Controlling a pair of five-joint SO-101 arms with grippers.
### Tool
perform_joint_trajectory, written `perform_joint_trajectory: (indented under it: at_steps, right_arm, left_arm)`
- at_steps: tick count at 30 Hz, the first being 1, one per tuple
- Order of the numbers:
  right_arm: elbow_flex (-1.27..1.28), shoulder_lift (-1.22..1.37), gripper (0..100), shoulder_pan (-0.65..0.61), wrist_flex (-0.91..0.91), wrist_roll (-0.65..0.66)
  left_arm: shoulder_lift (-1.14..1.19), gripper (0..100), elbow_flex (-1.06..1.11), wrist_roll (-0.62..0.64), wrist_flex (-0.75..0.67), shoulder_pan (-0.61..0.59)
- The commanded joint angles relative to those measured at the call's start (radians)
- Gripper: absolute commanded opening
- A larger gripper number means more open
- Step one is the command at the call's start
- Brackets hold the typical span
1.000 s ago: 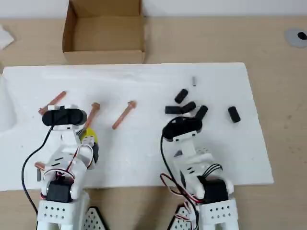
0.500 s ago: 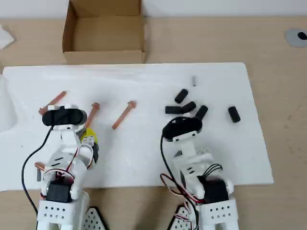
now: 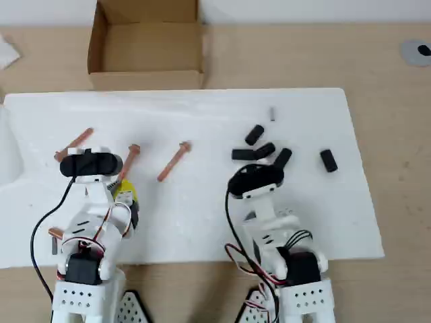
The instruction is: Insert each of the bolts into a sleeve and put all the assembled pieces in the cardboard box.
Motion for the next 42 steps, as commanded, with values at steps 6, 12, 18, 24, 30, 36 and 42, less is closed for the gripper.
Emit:
perform_joint_trajectory:
  at_steps: [6, 12, 18, 24, 30, 36, 42]
  right_arm:
    - [-0.041, -0.111, 3.2, -0.008, 0.0, 0.003]
    - [-0.041, -0.111, 3.2, -0.008, 0.0, 0.008]
    - [-0.041, -0.111, 3.1, -0.008, -0.002, 0.005]
    - [-0.041, -0.111, 3.3, -0.007, -0.002, 0.008]
    - [-0.048, -0.104, 3.4, -0.002, -0.002, 0.008]
    - [-0.194, -0.051, 3.4, -0.002, 0.0, 0.06]
    - [-0.404, 0.197, 3.4, -0.002, 0.002, 0.058]
  left_arm:
    - [-0.01, 2, 0.014, 0.003, -0.014, 0.014]
    - [-0.01, 2, 0.014, 0.003, -0.014, 0.014]
    - [-0.01, 2, 0.014, 0.0, -0.015, 0.014]
    - [-0.01, 3, 0.012, -0.003, -0.015, 0.012]
    - [-0.008, 17, -0.012, -0.098, 0.005, -0.009]
    - [0.015, 18, -0.19, -0.135, 0.089, -0.144]
    - [0.245, 17, -0.338, -0.196, 0.115, -0.18]
